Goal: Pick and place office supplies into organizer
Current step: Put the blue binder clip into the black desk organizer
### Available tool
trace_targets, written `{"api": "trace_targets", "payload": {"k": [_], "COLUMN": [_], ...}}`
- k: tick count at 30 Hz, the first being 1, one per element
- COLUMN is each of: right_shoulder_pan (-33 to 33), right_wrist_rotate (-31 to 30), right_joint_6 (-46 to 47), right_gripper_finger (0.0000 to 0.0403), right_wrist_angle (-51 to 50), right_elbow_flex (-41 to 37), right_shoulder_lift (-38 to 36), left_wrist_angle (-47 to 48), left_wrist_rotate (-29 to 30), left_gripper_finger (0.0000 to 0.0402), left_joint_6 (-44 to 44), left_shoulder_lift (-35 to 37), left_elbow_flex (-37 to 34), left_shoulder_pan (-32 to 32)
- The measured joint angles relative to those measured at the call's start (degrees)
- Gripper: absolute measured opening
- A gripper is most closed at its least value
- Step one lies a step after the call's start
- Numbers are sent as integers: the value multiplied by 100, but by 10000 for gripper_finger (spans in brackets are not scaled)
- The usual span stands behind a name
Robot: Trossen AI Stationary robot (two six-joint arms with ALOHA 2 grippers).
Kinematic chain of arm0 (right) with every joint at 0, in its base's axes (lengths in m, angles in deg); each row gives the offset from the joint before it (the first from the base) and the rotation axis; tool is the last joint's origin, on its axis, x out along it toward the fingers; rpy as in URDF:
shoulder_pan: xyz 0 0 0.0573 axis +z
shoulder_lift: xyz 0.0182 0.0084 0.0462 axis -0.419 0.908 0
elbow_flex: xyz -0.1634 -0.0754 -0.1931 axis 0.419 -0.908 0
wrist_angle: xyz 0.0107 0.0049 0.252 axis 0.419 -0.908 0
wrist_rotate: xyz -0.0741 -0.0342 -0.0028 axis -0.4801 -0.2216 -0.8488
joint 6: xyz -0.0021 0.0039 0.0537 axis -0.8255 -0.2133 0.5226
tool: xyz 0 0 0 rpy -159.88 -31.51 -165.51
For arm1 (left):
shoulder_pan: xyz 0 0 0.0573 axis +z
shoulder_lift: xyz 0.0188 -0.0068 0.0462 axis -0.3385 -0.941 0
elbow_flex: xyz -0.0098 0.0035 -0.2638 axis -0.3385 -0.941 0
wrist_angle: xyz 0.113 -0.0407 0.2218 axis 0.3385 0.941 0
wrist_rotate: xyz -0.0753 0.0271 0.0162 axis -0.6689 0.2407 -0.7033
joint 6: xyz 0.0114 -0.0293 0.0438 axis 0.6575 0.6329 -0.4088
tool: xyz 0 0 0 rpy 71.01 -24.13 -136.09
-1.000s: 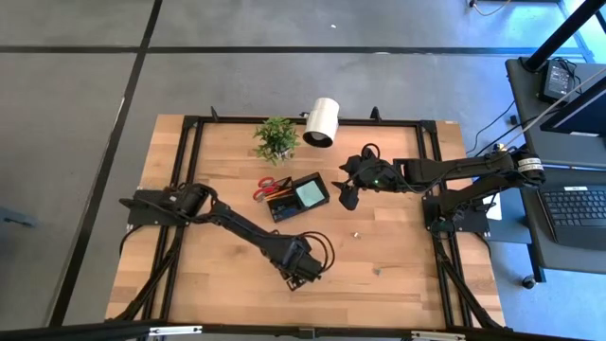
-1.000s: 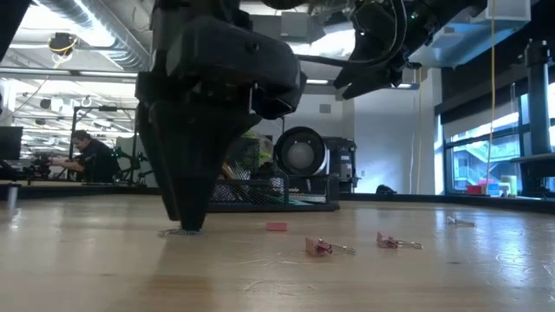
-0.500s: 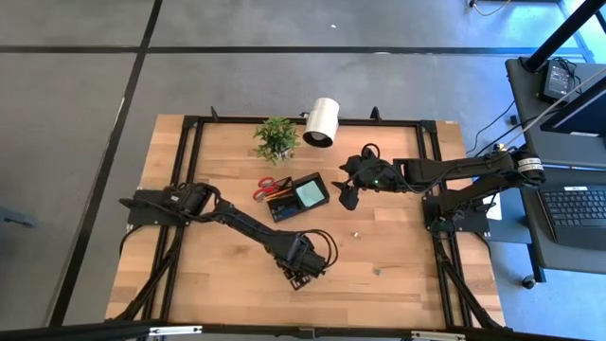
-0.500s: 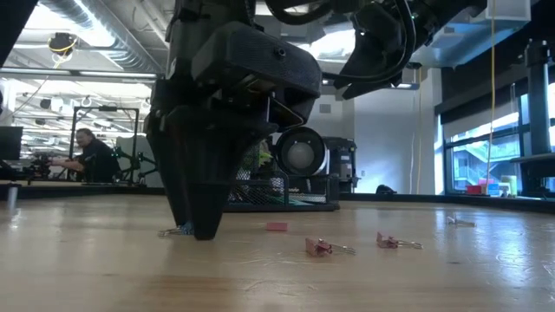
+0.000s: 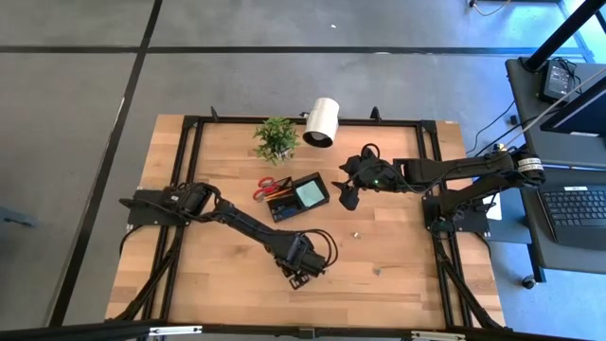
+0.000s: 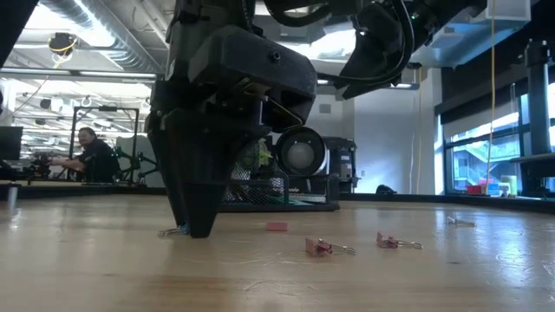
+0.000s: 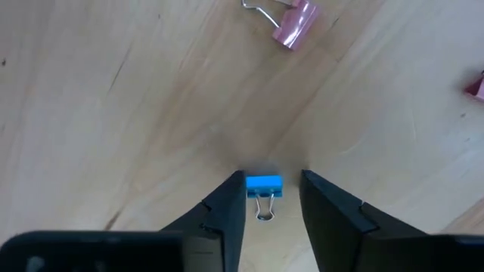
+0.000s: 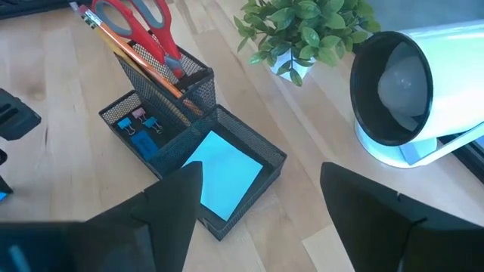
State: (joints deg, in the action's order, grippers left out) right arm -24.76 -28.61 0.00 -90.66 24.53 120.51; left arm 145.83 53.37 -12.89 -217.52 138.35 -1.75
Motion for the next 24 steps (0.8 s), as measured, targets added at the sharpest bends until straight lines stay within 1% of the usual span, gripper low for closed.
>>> {"api": "trace_targets", "payload": {"k": [9,14,16,21,24], "right_shoulder_pan": [0,0,0,0,0], "right_wrist_rotate": [0,0,1,0,0], "right_joint_6": [2,2,2,-26,-51], "right_gripper_finger": [272,272,272,272,272], "right_wrist_angle": [2,2,2,2,3], "right_elbow_flex": [0,0,0,0,0], "right_shoulder_lift": [0,0,0,0,0], "left_wrist_angle": [-2,18,87,536,798], "left_wrist_rotate": [95,185,324,953,955], "left_gripper_finger": [87,67,62,59,60], "left_joint_6": [-459,-804,-956,-1372,-1562], "left_shoulder_lift": [8,170,245,527,525], "left_elbow_flex": [-6,-29,-46,-31,-48], "left_shoulder_pan": [0,23,51,308,484]}}
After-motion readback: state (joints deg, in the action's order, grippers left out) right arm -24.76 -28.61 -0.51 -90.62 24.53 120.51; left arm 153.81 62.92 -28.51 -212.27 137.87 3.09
